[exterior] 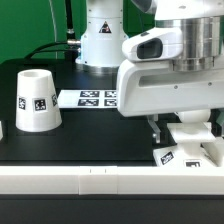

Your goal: Assemble lamp

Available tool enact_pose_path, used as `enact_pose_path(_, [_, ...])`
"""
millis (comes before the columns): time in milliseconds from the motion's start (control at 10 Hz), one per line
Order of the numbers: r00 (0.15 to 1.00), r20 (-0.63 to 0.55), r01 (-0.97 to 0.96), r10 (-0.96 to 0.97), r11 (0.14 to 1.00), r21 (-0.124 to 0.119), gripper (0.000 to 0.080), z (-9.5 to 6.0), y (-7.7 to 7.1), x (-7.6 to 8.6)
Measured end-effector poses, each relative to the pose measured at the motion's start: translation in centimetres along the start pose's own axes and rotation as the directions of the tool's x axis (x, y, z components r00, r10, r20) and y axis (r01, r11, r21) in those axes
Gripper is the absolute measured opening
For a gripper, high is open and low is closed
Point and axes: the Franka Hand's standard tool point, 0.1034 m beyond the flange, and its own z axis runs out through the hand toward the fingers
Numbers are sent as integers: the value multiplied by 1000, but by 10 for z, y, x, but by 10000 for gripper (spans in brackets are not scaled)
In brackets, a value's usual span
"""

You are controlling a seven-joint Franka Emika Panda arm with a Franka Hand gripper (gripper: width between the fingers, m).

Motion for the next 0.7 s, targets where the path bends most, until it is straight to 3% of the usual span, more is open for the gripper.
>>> enact_pose_path(200, [1000,11,-13,13,1000,-2,699,-16,-3,-34])
enact_pose_path(500, [999,23,-36,35,999,12,699,-35,-36,-87])
enact_pose_path(600, [999,30,-17,17,1000,11,699,-37,-47,-100])
enact_pose_path(700, [1000,29,-6,5,1000,12,699,-39,-50,-102])
